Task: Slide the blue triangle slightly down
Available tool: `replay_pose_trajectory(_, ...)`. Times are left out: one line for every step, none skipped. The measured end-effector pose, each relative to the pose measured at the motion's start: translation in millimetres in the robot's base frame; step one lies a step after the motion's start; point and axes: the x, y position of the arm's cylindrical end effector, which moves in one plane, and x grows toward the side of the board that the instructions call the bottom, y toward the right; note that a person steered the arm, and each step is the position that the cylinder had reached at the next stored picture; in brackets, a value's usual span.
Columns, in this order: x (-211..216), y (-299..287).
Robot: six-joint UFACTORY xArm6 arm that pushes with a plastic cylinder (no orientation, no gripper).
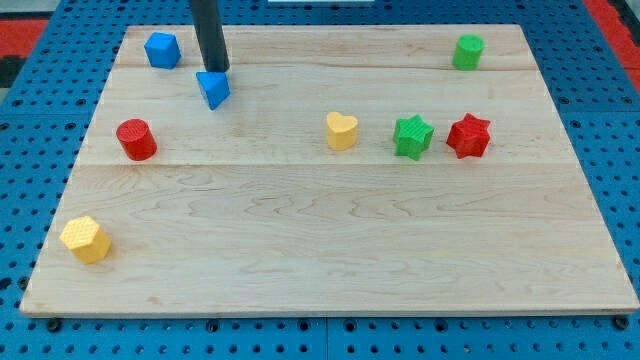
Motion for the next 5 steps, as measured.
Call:
replay_pose_trajectory(44.3, -58.1)
replay_pose_trajectory(52.1, 14.6)
replay_pose_trajectory(35.0, 26.0)
replay_pose_trajectory(21.7, 39.8)
replay_pose_trajectory(13.2, 54.2)
